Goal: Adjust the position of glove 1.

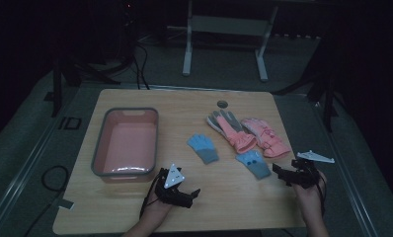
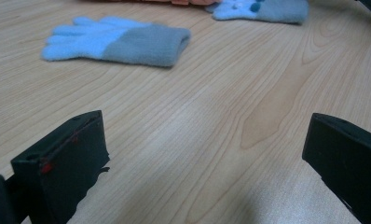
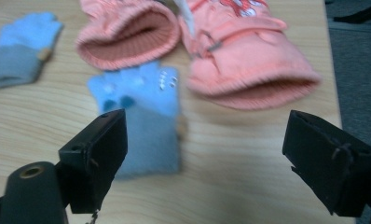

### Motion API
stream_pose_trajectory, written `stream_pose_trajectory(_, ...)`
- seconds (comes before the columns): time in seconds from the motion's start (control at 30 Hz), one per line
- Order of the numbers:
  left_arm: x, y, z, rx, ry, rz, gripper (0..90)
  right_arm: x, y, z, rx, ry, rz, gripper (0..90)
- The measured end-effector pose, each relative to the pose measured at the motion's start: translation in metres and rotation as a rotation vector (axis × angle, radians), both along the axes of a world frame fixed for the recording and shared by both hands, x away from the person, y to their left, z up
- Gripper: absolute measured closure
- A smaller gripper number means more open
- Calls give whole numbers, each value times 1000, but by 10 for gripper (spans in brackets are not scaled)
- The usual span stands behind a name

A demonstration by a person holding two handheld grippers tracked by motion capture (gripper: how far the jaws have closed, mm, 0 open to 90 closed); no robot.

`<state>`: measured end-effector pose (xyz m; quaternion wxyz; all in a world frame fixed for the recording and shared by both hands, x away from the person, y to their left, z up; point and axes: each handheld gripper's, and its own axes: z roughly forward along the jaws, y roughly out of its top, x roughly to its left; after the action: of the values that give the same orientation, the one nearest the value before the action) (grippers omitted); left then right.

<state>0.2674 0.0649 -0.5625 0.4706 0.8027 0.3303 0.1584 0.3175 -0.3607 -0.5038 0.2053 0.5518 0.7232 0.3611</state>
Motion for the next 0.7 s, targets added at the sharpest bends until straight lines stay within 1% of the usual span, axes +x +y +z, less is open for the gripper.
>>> stream_pose_trajectory(0.03,0,0,0,-1,2,1,1,1,2,2,1,-7,7,138)
stream_pose_trajectory(0.07,0,0,0,-1,2,0,1,3,5,4,-10,-14,17,138)
stream_pose_trajectory(0.1,0,0,0,-1,2,0,1,5,9,6,-29,-22,15,140)
stream_pose_trajectory(0.13,0,0,0,-1,2,0,1,7,12,8,-39,-24,26,124)
stream_pose_trajectory(0.2,0,0,0,-1,2,0,1,10,18,11,-47,-35,37,128)
stream_pose_trajectory(0.23,0,0,0,-1,2,0,1,11,21,12,-48,-28,49,123)
stream_pose_trajectory(0.3,0,0,0,0,2,0,1,14,26,14,-47,-40,53,129)
stream_pose_trajectory(0.47,0,0,0,-1,1,-1,1,23,39,19,-31,-49,88,126)
stream_pose_trajectory(0.53,0,0,0,0,1,-1,1,26,45,21,-31,-45,112,125)
stream_pose_trajectory(0.6,0,0,0,0,1,-2,1,28,48,22,-30,-49,115,126)
stream_pose_trajectory(0.67,0,0,0,1,2,-3,1,34,57,24,-29,-49,145,132)
stream_pose_trajectory(0.7,0,0,0,1,2,-3,1,35,59,25,-33,-50,151,135)
